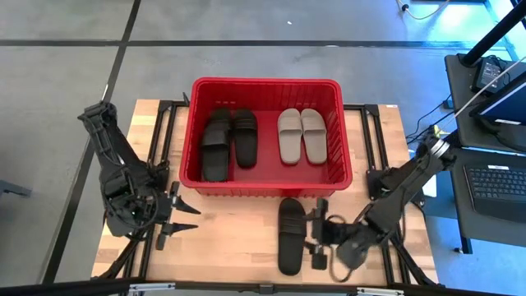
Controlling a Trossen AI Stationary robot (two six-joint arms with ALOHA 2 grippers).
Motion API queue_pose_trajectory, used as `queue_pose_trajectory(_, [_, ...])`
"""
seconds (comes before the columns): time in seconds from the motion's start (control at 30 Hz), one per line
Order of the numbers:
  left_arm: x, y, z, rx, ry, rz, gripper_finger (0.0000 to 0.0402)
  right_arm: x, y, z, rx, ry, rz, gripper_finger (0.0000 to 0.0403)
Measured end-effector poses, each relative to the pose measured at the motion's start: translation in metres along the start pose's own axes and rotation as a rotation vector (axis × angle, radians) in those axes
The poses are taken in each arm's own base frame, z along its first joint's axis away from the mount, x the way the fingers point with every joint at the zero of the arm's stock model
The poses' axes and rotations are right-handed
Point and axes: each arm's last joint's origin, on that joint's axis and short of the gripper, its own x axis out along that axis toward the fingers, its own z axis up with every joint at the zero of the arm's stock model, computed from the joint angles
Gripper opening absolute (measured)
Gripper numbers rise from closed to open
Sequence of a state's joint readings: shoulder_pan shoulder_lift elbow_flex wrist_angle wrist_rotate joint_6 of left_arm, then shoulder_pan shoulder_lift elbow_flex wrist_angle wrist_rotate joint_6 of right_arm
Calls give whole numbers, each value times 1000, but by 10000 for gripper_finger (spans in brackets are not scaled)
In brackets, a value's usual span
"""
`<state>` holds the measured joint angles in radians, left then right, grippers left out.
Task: Pick and place slides into bin
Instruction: Put the black slide into the red bin
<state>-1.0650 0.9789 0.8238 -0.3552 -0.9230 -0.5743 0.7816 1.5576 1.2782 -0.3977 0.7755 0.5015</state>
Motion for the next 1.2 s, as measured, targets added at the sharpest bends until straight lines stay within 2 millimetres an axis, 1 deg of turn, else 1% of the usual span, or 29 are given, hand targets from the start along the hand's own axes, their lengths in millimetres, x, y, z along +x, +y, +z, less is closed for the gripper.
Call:
queue_pose_trajectory(0.1, [-5,2,-2,0,-1,-20,171,14,9,-7,35,112,-11,255])
queue_pose_trajectory(0.27, [-5,5,-10,16,9,-18,171,36,17,-15,102,259,10,255])
queue_pose_trajectory(0.43, [-2,7,-20,20,27,-7,171,56,19,-32,144,418,33,255])
queue_pose_trajectory(0.53, [-2,8,-21,-7,30,-7,171,64,17,-44,163,516,7,255])
queue_pose_trajectory(0.73, [-2,7,-22,-20,59,-46,171,74,9,-61,204,618,-130,255])
queue_pose_trajectory(0.83, [-2,7,-22,-27,60,-47,171,77,8,-67,191,645,-161,255])
queue_pose_trajectory(0.97, [-2,7,-22,-28,60,-47,171,79,8,-71,182,658,-175,255])
queue_pose_trajectory(1.2, [-2,7,-22,-27,60,-47,171,76,3,-74,163,697,-222,255])
